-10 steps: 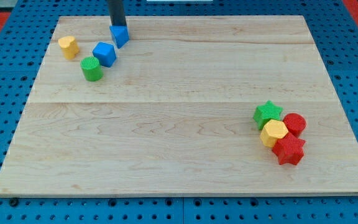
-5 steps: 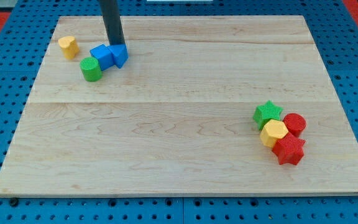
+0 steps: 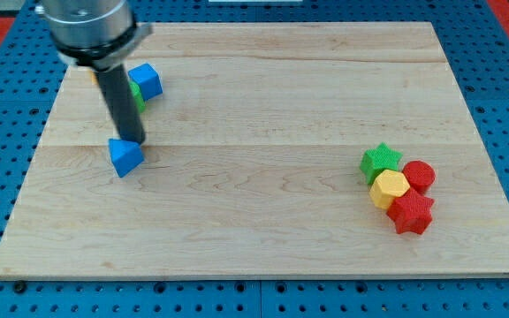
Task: Move the triangle into the hexagon and red star
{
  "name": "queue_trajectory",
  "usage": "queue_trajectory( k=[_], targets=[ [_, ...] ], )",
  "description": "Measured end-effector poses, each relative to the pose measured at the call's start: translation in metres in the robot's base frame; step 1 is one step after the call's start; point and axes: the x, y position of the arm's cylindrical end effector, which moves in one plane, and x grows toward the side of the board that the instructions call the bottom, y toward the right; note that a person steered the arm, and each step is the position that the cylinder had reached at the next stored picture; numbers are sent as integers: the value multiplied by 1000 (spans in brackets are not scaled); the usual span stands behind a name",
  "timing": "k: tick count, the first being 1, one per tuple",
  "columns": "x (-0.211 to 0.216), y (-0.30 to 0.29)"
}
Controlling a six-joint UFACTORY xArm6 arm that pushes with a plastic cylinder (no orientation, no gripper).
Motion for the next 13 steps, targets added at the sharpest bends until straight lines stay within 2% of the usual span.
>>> queue_trajectory(
  k=[1, 3, 4, 5, 6, 7, 9, 10, 11, 13],
  targets=[
    [17, -27],
    [68, 38],
    [84, -27],
    [82, -71],
    [101, -108],
    [124, -65],
    [107, 91],
    [103, 143],
    [95, 107],
    [67, 139]
  ],
)
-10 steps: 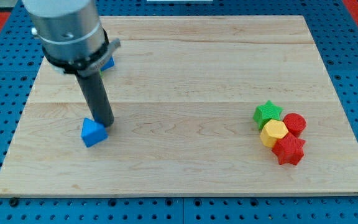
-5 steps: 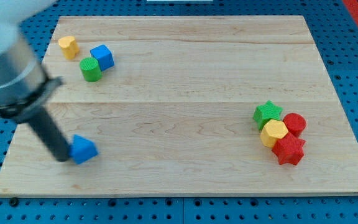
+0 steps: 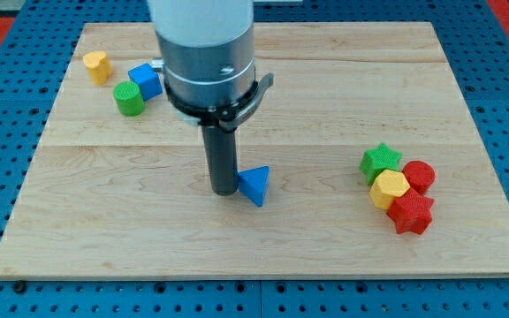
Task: Move the triangle into the hexagon and red star
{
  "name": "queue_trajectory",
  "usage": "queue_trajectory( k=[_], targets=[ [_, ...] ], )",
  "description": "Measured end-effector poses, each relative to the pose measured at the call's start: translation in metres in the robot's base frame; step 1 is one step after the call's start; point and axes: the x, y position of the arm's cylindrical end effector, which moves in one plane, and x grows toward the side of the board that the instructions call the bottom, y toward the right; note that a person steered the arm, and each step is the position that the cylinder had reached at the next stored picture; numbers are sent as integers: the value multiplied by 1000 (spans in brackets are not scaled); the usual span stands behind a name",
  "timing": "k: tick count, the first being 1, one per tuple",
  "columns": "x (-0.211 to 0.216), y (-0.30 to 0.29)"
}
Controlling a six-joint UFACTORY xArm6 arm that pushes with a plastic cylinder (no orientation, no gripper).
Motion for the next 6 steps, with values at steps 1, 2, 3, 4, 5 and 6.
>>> queue_trajectory(
  k=[1, 2, 3, 4, 5, 6],
  targets=[
    [-7, 33],
    [-5, 84],
    [29, 81],
    [51, 86],
    [52, 142],
    [57, 137]
  ],
)
